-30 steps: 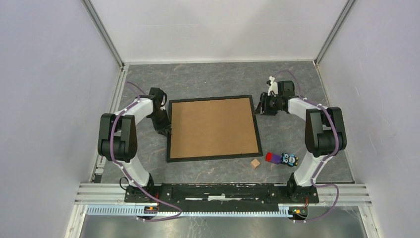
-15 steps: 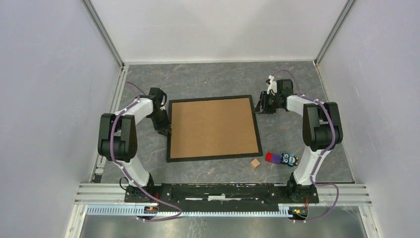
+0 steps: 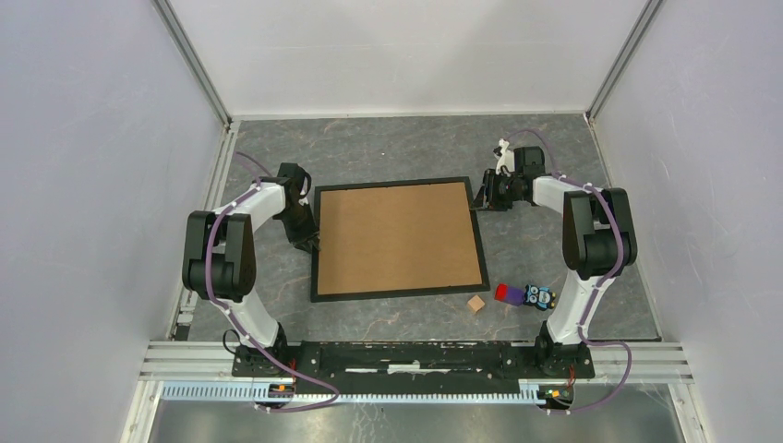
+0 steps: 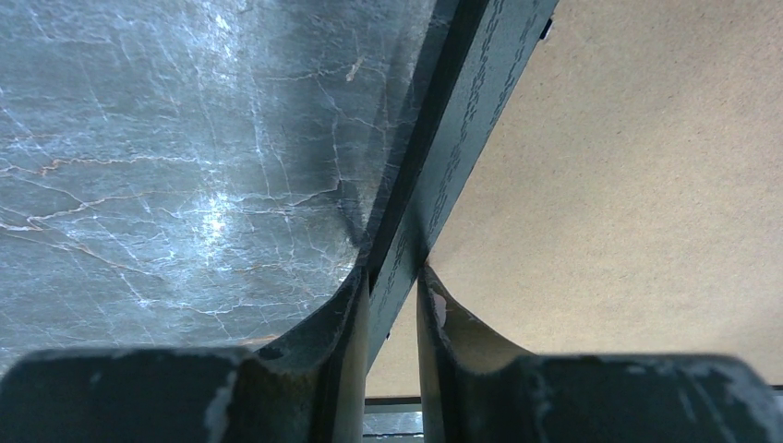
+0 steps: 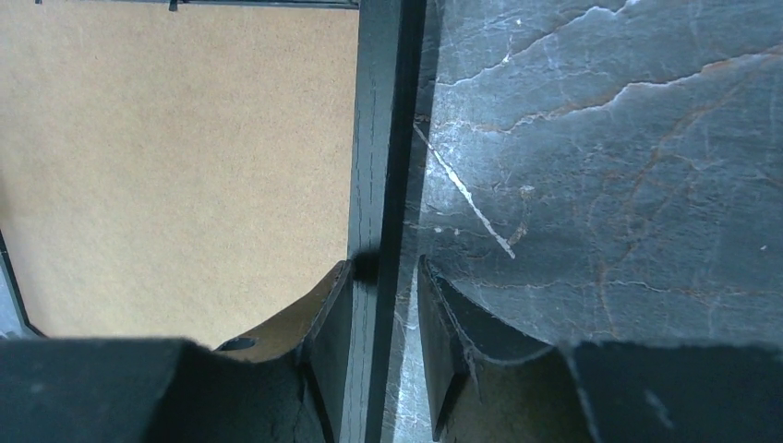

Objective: Put the photo into the frame
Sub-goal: Install the photo frame at the center of the board.

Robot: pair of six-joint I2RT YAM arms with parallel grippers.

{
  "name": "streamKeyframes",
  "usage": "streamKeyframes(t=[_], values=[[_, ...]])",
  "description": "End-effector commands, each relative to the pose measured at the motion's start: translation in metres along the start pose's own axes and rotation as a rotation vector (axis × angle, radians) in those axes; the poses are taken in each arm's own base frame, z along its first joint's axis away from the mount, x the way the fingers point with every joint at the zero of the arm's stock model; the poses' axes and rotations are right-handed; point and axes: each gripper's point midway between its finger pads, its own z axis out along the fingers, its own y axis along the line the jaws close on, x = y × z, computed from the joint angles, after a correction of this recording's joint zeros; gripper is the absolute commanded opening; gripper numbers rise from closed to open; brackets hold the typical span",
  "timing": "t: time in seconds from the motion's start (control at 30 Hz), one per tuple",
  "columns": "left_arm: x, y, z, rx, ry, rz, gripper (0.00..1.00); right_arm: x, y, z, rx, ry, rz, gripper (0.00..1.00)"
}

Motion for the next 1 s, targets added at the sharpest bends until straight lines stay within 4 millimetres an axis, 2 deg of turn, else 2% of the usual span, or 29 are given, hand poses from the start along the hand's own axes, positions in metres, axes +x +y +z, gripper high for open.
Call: streamKeyframes(t=[0.0,0.3,0.67,0.77,0.97], values=[[0.008,0.016,0.013,-0.069,0.036,0.035,0.26,0.0,-0.004,0.009,0.017,0.014,0.002,0.38],[0.008,0.015,0.012,-0.066,0.034,0.042,0.23,0.022,-0.014,0.018,0.09,0.082,0.005,0.36],[0.008,0.013,0.011,-0.063,0.032,0.051,0.22,0.066,-0.045,0.031,0.297,0.213,-0.02,0.34],[0.009,0.012,0.011,-0.062,0.033,0.054,0.21,0.068,-0.057,0.029,0.418,0.25,-0.061,0.34],[0.009,0.01,0.011,-0.055,0.035,0.055,0.2,0.067,-0.056,0.036,0.598,0.376,-0.222,0.34]])
